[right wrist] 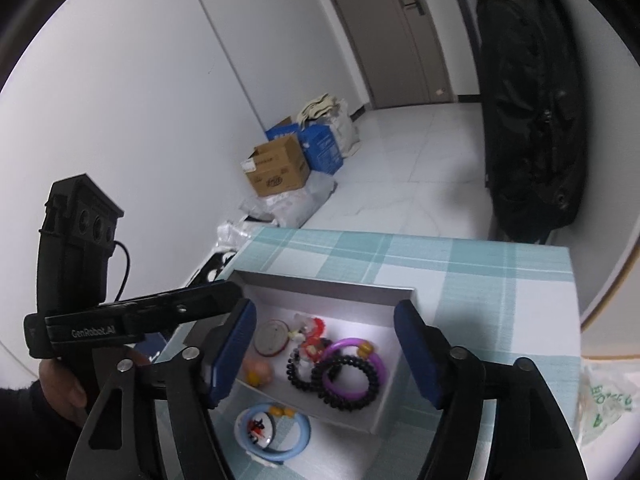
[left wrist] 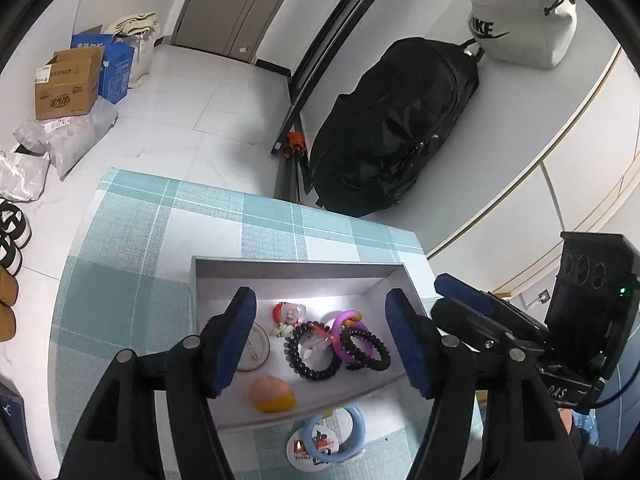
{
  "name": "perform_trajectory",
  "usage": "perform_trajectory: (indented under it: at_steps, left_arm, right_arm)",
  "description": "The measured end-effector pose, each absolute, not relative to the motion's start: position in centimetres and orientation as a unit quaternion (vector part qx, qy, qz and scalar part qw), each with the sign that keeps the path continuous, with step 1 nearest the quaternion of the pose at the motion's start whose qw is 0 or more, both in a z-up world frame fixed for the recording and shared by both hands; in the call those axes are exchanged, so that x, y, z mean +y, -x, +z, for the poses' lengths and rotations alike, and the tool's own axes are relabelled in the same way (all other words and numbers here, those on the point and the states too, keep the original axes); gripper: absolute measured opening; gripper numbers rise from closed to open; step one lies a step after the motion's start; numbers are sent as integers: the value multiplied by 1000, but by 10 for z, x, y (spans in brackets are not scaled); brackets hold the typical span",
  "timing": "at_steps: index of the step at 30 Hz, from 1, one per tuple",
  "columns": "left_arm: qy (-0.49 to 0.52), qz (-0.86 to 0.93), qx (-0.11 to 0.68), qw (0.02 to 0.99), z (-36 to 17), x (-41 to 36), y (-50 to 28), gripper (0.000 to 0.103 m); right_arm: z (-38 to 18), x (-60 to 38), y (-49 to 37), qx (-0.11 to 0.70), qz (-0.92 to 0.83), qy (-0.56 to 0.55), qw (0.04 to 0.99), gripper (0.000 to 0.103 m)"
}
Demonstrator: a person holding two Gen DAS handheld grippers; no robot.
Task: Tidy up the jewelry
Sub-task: 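Withdraw both grippers from the box toward the blue ring and badge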
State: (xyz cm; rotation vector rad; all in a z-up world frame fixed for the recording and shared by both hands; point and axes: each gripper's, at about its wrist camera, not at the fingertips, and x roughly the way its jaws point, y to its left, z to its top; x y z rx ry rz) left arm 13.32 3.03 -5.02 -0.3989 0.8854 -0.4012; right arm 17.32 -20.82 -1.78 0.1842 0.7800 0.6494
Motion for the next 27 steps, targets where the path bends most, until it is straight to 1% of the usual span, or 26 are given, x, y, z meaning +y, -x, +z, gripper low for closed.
perform_trajectory:
  at_steps: [4,6,9,11,12,13,15,17,20,24,27]
  left_arm:
    - [196,-181,417,869,-51,35,-126,63]
    - [195,-173,409,875,-48,37,-120,63]
    - [184,-161,394,886,-44,40,-110,64]
    - [179,-158,385,891,-42,41,-103,65]
    - [176,-154,383,894,-42,42,-100,70]
    - [173,-147,380,897,-41,43,-95,75]
    - [171,-138,376,900,-41,48,-87,78]
    - [170,-133,378,900,-43,51,-82,78]
    - [163,-122,379,903,-44,53,-72,79]
    - [151,-110,380,906,-46,52,-61,79]
    - [137,-107,387,906,-49,49,-55,82]
  right_arm:
    - [-16,-214,-163,363,301,-93,877,80]
    - [-14,-215,-156,358,299,-94,880,87]
    - [-13,-214,-146,352,299,-93,882,90]
    - [-13,-213,-138,352,298,-91,883,93]
    - [-13,-212,-134,352,298,-90,883,94]
    - [-13,-211,-131,351,298,-88,883,94]
    - [-12,-207,-123,351,298,-80,884,94]
    - [-13,-206,-117,352,298,-75,884,95]
    - [-16,-202,-108,357,297,-69,883,99]
    - [-21,-194,-96,367,295,-52,881,100]
    - [-28,-188,-88,382,292,-48,876,100]
